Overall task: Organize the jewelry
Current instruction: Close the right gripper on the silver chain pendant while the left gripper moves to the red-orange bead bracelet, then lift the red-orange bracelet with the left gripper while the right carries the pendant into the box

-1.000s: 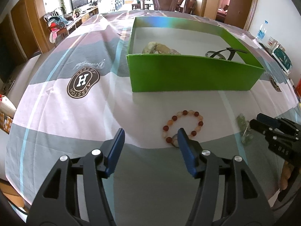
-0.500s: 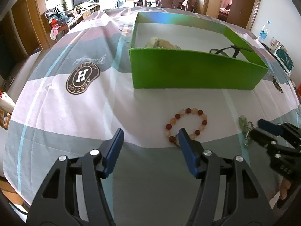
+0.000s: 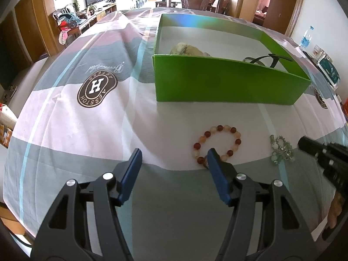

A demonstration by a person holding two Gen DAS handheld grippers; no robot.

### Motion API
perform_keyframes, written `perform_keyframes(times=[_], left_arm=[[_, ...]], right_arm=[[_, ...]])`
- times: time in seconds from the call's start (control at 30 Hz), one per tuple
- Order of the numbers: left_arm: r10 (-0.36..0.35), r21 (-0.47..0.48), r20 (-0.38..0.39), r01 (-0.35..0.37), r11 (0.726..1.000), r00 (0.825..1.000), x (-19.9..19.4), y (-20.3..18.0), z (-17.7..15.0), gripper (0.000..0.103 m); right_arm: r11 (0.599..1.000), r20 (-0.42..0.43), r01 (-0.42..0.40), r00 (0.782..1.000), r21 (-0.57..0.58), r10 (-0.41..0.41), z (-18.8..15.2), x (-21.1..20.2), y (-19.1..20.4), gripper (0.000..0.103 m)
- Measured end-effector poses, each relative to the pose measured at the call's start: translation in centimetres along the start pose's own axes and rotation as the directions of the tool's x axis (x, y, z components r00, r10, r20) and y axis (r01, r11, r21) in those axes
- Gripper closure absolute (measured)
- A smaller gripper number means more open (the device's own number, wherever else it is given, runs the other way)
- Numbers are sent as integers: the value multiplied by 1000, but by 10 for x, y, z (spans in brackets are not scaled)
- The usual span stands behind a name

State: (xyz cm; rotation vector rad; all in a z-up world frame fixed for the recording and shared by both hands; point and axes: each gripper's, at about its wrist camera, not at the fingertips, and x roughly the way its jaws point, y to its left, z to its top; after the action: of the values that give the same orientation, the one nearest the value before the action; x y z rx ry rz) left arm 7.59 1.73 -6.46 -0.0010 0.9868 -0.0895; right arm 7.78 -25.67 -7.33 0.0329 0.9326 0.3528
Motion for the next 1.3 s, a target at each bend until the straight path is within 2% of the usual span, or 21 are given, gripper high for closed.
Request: perform_keyframes(times=[0.07, 0.1, 0.17, 0.3, 0.33, 0.37, 0.43, 0.47, 0.5, 0.57, 0.63, 0.67, 0.7, 0.83, 1.03, 1.3], left_arm=[[-2, 2, -2, 2, 1000, 1000, 1, -1, 0, 39], [-3, 4, -4, 3, 1000, 1000, 1, -2, 0, 39], [-5, 9, -6, 5, 1000, 1000, 2, -3, -1, 39], [-11, 13, -4, 11, 1000, 1000, 1, -4, 0, 35], [-13, 18, -2, 13, 1000, 1000, 2, -5, 2, 35], [-14, 22, -2, 14, 1000, 1000, 3, -6, 3, 35], [-16, 36, -6, 16, 999, 1000, 7, -9, 7, 37], [-18, 44, -14, 18, 999, 1000, 11, -11, 9, 40], [-22, 46, -25, 23, 999, 999, 15, -12, 11, 52], [-46, 46, -46, 48, 998, 998, 23, -15, 14, 62], [-29, 66, -40, 32, 997, 999, 24, -20, 14, 73], [-23, 72, -36, 25, 997, 999, 25, -22, 14, 87], [-25, 72, -38, 28, 997, 999, 26, -23, 14, 94], [-46, 52, -19, 47, 998, 999, 18, -21, 17, 95], [-63, 36, 59, 61, 997, 996, -12, -14, 29, 95], [-66, 31, 114, 62, 998, 991, -37, -11, 33, 95]], right_arm=[[1000, -4, -16, 1000, -23, 16, -2, 2, 9, 75], [999, -4, -20, 1000, -35, 20, -3, 3, 13, 61], [998, -5, -14, 1000, -63, 14, -4, 7, 22, 54], [997, -34, 13, 999, -70, -15, -6, 20, 25, 57], [997, -27, 20, 999, -71, -22, -7, 20, 24, 67], [997, -32, 13, 999, -70, -15, -7, 20, 24, 85], [998, -40, -15, 999, -58, 12, -7, 20, 23, 93], [998, -38, -16, 999, -56, 14, -8, 20, 23, 94], [998, -38, -15, 999, -53, 13, -8, 20, 22, 94], [999, -37, -16, 999, -46, 14, -9, 19, 21, 94], [999, -33, -15, 999, -41, 13, -9, 17, 20, 94], [999, -27, -15, 1000, -36, 14, -9, 16, 18, 94], [999, -22, -16, 1000, -32, 16, -7, 14, 17, 94], [1000, 17, -14, 1000, -19, 14, -2, 1, 14, 94], [1000, 74, 10, 997, -19, -9, 9, -15, 11, 94], [1000, 62, 11, 998, -25, -10, 13, -9, 13, 94]])
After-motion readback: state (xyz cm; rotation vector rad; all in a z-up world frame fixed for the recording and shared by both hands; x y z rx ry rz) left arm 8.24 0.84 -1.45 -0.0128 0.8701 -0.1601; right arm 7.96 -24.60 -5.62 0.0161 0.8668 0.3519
